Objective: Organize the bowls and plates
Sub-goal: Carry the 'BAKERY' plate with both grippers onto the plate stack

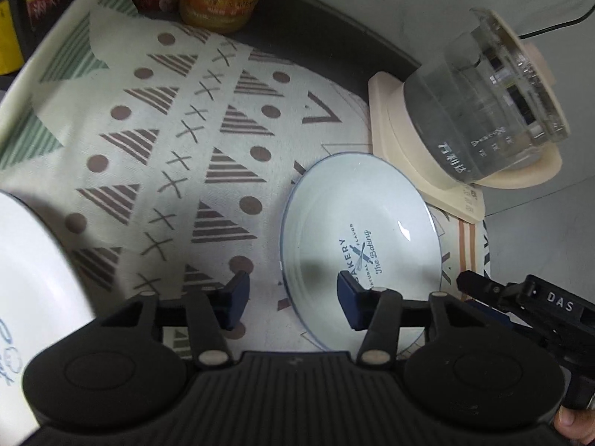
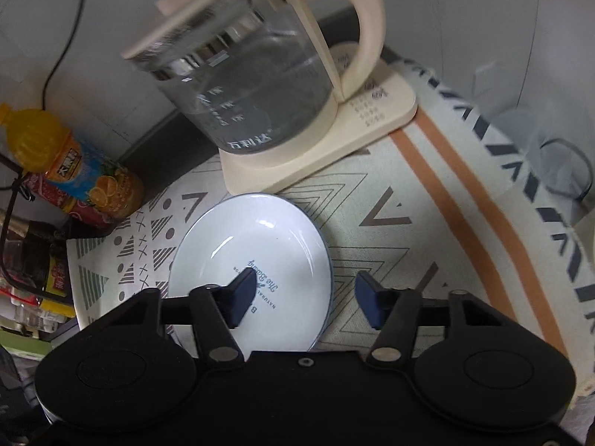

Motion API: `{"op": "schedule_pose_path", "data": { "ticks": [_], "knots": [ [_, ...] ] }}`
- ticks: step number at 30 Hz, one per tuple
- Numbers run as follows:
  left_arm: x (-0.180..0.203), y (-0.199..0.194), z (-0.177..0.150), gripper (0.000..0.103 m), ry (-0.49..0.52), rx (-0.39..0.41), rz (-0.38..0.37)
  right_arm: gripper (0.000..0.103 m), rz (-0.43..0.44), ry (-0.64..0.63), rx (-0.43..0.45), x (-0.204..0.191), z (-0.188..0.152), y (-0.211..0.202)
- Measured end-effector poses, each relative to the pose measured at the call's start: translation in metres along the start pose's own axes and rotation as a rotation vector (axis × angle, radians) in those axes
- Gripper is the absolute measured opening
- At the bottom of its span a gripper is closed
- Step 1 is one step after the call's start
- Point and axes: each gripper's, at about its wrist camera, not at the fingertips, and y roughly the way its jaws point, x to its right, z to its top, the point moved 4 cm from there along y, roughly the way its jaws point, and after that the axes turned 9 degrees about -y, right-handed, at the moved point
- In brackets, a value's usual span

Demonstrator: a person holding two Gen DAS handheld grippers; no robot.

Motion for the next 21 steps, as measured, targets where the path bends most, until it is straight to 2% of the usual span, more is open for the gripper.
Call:
{"op": "schedule_pose_path", "data": {
  "ticks": [1, 5, 11, 17, 21],
  "knots": [
    [0.001, 0.004, 0.0, 0.041, -0.008, -0.008, 0.003, 0.048, 0.008, 0.005, -0.016, 0.003, 0.002, 0.005],
    [0.0, 0.018, 0.001, 0.031, -0.043, -0.033, 0.021, 0.041, 0.038, 0.009, -0.093, 0.01, 0.007, 0.027],
    [-0.003, 0.031, 0.0, 0.016, -0.085, -0.058, 0.04, 0.034, 0.077, 0.005, -0.182, 0.017, 0.01, 0.054],
    [0.0, 0.034, 0.0, 0.015, -0.072, -0.059, 0.063, 0.024, 0.129, -0.012, -0.244, 0.012, 0.008, 0.072],
    [0.003, 0.036, 0.001, 0.014, -0.061, -0.063, 0.072, 0.022, 0.144, -0.035, -0.238, 0.012, 0.013, 0.074]
  ]
}}
